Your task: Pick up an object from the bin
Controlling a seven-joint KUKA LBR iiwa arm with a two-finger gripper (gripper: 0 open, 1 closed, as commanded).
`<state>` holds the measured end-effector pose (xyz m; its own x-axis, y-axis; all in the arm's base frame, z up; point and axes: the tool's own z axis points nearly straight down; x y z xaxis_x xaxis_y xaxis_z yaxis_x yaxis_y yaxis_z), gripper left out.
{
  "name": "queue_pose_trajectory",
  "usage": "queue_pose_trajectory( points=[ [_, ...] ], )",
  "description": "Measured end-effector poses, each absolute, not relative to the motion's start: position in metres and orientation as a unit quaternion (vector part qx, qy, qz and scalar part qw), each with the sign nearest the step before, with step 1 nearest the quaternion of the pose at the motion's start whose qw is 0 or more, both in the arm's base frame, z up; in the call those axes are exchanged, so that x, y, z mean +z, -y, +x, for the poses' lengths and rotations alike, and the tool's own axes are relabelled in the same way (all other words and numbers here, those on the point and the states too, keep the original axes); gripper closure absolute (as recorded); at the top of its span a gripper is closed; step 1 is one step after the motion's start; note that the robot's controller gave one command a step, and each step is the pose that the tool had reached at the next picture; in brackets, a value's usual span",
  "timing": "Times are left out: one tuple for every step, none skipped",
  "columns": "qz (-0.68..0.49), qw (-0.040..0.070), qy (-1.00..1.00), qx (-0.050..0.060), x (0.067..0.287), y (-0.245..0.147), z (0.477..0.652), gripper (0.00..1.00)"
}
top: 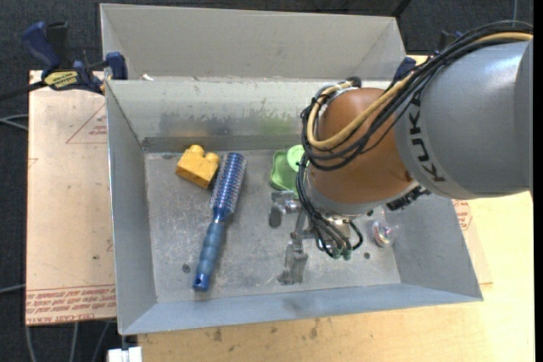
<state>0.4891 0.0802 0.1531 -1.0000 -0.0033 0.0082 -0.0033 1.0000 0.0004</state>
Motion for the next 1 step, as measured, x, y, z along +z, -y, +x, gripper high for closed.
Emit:
queue_pose_trajectory(
  points=[
    [0.070,0.001,0.998,-0.001,0.0668,-0.1460,0.5326,0.00]
  ],
)
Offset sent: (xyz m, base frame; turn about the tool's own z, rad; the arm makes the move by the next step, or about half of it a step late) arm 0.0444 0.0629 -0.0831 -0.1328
